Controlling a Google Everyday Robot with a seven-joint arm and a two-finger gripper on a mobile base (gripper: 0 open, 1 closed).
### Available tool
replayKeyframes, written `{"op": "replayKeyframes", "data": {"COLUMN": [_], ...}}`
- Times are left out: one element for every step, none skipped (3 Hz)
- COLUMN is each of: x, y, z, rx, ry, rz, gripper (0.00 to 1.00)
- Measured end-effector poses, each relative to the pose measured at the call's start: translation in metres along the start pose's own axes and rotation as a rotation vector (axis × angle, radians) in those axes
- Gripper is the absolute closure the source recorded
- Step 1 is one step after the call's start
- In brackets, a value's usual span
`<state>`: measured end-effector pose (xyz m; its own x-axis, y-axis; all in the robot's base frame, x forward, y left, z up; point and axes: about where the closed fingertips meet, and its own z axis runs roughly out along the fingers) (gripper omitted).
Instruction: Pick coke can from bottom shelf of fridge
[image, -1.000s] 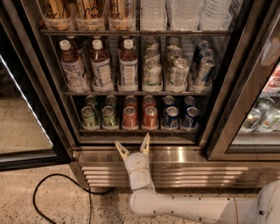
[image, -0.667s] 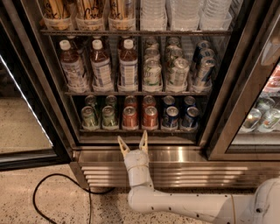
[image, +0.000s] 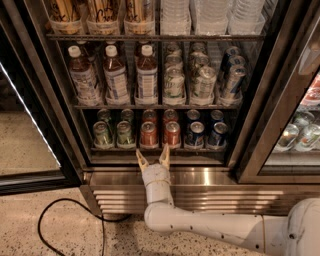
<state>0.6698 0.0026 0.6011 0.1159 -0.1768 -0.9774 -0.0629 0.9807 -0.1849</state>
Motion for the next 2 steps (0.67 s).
{"op": "replayKeyframes", "data": {"x": [0.003, 0.006], "y": [-0.003, -0.008], "z": [0.014, 0.027], "rx": [0.011, 0.025], "ry": [0.027, 0.046], "rz": [-0.006, -0.003], "gripper": [0.25, 0.26]}}
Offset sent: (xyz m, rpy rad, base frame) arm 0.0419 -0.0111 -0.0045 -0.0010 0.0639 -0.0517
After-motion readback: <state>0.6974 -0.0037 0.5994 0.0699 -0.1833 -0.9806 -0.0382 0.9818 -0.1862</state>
